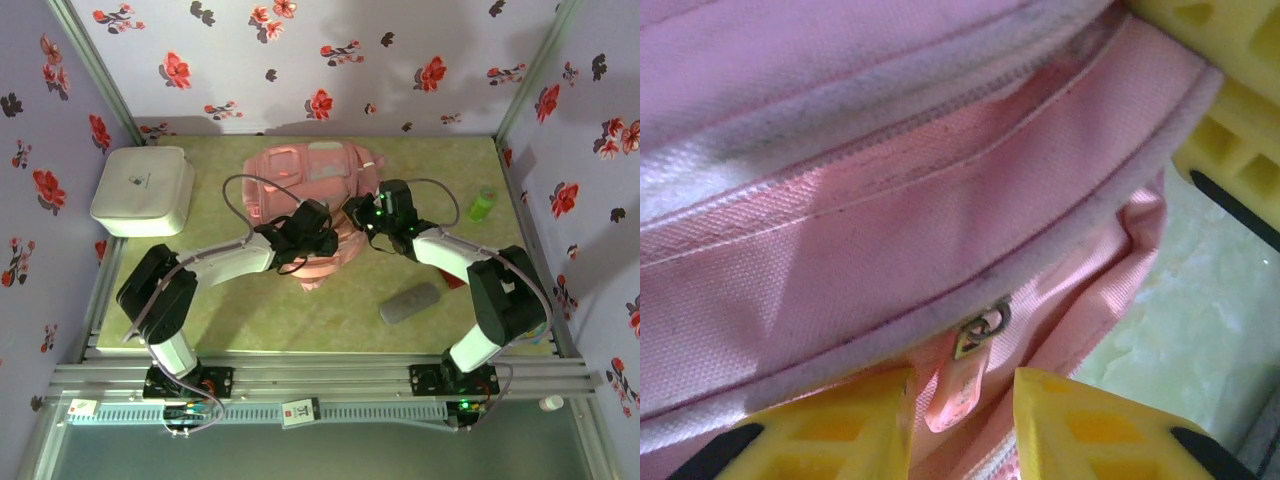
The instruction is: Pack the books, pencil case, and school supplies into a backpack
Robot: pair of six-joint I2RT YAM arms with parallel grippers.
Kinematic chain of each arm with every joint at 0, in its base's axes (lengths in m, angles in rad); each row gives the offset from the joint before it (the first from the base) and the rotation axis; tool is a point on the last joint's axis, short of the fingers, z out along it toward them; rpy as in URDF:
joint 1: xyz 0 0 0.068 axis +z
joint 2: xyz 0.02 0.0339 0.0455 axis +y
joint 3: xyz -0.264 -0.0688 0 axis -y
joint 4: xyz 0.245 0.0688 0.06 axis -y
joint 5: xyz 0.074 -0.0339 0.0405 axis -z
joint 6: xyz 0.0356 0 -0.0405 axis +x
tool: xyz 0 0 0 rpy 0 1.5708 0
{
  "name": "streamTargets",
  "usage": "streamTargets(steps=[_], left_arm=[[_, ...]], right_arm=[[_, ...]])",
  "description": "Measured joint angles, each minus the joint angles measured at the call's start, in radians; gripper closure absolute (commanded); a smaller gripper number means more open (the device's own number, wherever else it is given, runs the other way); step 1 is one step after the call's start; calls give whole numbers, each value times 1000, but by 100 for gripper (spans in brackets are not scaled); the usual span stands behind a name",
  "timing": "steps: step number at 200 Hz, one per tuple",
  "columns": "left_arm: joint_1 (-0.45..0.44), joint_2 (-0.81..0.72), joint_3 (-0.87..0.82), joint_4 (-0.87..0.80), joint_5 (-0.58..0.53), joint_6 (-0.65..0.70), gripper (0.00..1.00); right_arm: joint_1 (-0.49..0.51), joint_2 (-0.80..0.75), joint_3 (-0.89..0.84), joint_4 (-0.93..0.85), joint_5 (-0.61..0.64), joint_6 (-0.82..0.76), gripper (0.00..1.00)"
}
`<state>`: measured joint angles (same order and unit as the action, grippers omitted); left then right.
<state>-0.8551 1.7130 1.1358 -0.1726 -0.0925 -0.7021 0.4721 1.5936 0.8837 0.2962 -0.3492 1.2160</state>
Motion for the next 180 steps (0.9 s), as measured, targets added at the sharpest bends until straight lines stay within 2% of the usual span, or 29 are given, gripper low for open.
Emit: streamTargets(steps=[47,87,180], left_arm=[[3,10,13,-6,-30,-21,89],[4,9,16,-6,-32,-22,100],[42,-85,-24,-110,-31,3,100]], right_arm=[[0,8,8,11,-3,0,87],[2,11,9,14,-3,0,87],[-2,11,11,-9,37,-14,90]])
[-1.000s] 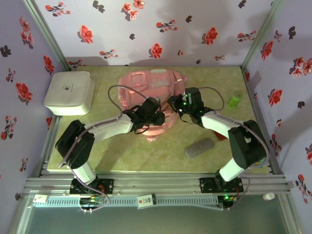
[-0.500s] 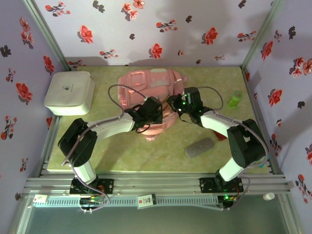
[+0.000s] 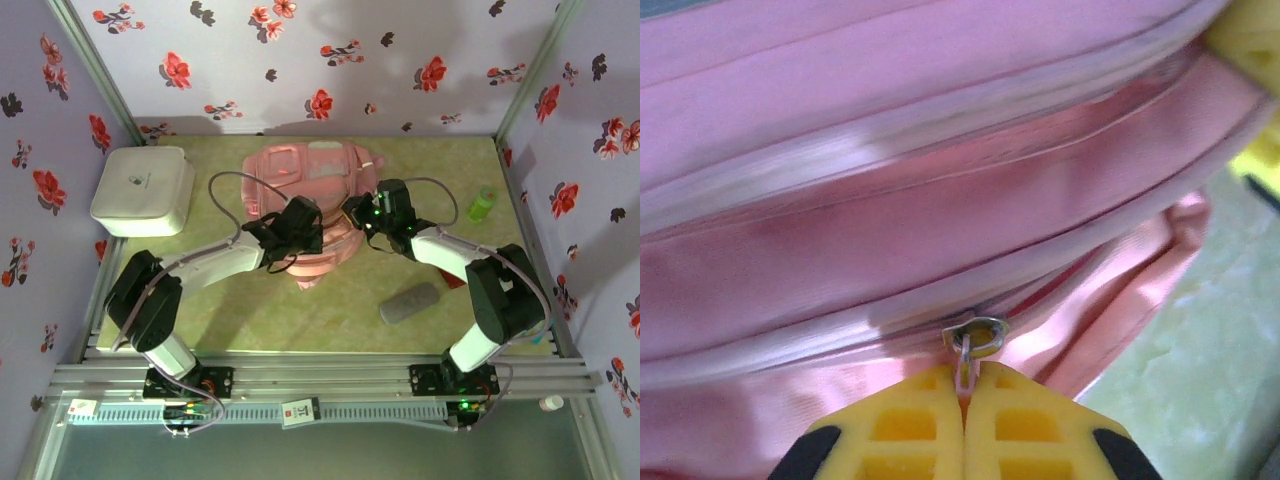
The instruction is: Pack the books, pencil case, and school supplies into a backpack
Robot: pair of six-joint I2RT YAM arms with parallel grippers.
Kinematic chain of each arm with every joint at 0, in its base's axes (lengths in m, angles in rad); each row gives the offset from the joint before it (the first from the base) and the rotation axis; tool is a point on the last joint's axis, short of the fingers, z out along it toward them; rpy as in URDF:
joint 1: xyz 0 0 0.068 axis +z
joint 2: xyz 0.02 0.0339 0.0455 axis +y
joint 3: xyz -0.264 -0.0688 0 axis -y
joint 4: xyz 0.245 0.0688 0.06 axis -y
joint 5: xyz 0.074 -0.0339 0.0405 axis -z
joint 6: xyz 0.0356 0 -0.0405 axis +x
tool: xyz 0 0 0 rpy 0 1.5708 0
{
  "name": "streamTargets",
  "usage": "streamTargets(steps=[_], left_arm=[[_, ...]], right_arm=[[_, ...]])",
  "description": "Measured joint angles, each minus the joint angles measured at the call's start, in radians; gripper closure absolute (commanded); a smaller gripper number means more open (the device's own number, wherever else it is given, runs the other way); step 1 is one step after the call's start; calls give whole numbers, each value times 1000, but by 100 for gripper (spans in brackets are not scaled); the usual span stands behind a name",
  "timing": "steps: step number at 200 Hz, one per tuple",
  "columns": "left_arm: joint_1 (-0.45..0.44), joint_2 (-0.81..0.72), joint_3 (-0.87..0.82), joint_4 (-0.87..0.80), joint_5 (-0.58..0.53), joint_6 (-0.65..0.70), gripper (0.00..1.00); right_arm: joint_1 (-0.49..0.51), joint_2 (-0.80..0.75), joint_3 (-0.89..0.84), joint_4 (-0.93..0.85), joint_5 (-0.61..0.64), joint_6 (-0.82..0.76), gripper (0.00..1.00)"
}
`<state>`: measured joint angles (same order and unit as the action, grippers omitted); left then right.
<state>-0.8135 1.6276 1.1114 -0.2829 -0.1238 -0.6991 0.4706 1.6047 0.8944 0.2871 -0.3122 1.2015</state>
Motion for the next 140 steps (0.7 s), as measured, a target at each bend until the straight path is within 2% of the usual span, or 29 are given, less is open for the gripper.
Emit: streamTargets(steps=[105,125,140], left_arm=[[131,-25,-66,-103,24,197,100],[142,-25,-64,-101,51,244,100],[143,-24,-58,-94,76,266,100]], right_arm=[[-26,-37,-44,-24,70,-9,92],[-43,-65,-58,-28,74,-27,89],[-53,-81,-60,-31,73,-35,83]])
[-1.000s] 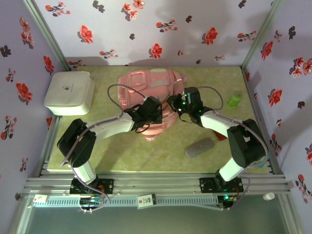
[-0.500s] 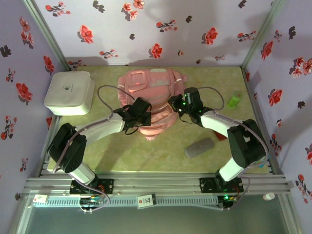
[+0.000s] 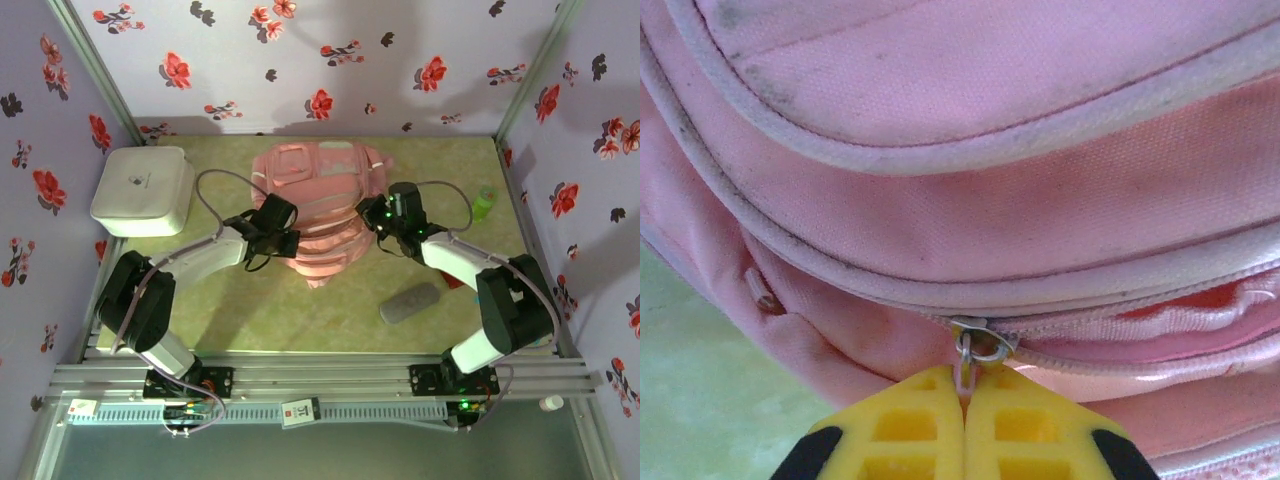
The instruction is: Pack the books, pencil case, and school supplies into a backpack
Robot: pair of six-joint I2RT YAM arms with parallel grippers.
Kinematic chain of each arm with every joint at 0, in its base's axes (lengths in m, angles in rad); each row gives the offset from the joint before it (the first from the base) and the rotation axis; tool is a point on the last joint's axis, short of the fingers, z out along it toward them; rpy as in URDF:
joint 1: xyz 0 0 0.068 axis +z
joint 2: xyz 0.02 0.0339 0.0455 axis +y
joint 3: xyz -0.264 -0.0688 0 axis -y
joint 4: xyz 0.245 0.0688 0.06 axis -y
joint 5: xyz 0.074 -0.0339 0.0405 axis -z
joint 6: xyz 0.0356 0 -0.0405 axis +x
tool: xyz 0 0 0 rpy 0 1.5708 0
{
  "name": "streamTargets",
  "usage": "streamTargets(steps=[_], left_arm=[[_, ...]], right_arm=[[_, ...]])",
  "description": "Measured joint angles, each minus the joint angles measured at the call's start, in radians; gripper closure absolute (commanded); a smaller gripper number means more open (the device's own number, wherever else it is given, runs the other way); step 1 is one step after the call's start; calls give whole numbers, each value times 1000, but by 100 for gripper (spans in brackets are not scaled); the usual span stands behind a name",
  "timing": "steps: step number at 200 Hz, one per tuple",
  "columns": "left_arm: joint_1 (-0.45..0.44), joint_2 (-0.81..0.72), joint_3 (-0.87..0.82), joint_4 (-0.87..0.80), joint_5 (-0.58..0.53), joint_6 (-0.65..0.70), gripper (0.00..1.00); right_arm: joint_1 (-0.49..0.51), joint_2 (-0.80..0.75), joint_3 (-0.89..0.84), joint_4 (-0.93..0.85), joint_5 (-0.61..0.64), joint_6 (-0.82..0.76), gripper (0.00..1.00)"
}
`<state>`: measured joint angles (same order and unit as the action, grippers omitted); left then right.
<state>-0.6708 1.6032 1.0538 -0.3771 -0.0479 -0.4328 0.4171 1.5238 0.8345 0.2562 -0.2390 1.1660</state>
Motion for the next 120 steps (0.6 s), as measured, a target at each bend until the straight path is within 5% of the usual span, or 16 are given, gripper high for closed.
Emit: streamTargets(steps=[76,120], left_arm=[[-82,22,97,5,102,23,100],[-144,78,143,25,135,21,100]], right_arm=[[12,-5,-79,136,-11,103,46],[64,19,-99,238,-7,167,45]])
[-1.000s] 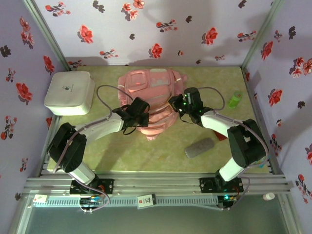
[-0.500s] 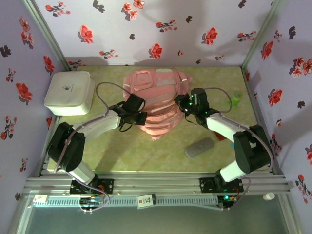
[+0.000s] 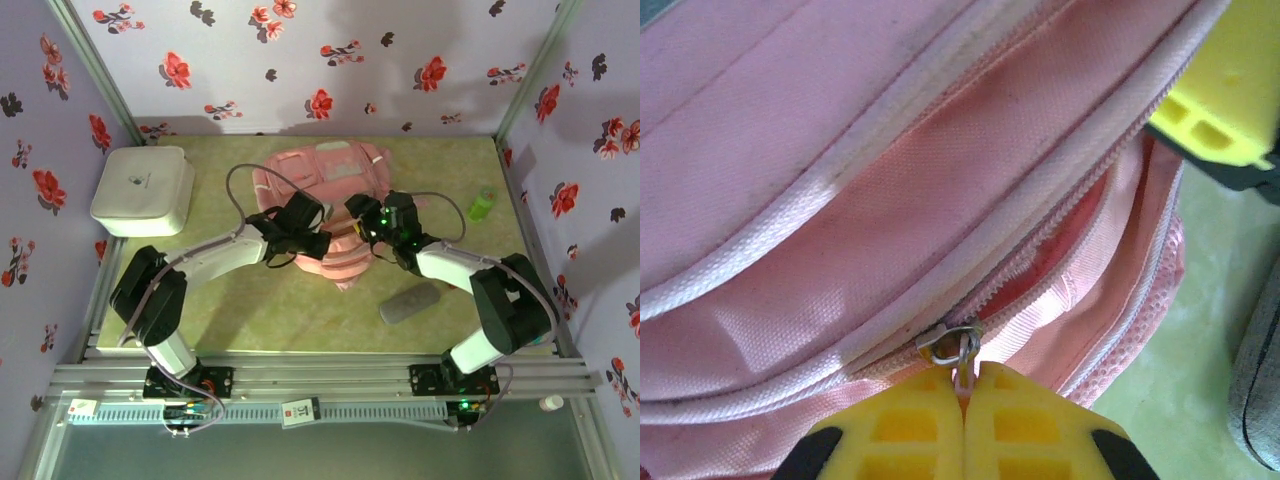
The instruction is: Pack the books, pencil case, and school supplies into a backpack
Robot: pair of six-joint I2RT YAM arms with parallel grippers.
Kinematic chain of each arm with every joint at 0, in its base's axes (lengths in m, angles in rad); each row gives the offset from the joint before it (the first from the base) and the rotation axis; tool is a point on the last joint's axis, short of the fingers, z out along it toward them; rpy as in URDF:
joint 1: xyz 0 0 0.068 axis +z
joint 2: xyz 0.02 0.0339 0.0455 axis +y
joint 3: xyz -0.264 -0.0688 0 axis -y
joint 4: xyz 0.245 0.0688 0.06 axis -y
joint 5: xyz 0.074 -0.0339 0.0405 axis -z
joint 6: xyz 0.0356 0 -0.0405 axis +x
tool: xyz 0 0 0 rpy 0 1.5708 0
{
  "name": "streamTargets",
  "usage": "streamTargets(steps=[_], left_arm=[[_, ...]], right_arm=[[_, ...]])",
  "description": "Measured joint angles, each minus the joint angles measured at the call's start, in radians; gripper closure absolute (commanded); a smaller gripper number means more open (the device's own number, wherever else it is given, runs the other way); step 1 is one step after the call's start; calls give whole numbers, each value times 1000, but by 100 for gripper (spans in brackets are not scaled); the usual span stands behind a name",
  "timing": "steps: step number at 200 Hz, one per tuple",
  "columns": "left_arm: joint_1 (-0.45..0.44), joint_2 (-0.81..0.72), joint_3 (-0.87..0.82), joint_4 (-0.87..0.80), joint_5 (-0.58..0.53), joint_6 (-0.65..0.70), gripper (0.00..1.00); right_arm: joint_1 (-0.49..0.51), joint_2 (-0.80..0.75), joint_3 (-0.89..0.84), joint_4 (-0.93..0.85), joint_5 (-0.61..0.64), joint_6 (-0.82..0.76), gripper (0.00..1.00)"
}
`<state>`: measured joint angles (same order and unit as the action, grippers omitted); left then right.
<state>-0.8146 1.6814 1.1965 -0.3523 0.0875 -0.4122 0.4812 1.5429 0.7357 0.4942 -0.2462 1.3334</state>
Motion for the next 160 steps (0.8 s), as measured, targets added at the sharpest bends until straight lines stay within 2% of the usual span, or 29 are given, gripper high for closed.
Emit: streamTargets(steps=[55,71,114,160], left_arm=[[-4,8,16,-24,-20,1,100],[-3,8,19,-53,-43,1,100],[25,-27,-13,-123,-85,1,100],[118,-90,-57,-154,-87,5,100]], right_arm=[[6,41,0,24,19,33,75],[8,39,1,2,30,25,81],[7,12,1,-45,42,10,85],[5,-27,13,-88,41,10,85]])
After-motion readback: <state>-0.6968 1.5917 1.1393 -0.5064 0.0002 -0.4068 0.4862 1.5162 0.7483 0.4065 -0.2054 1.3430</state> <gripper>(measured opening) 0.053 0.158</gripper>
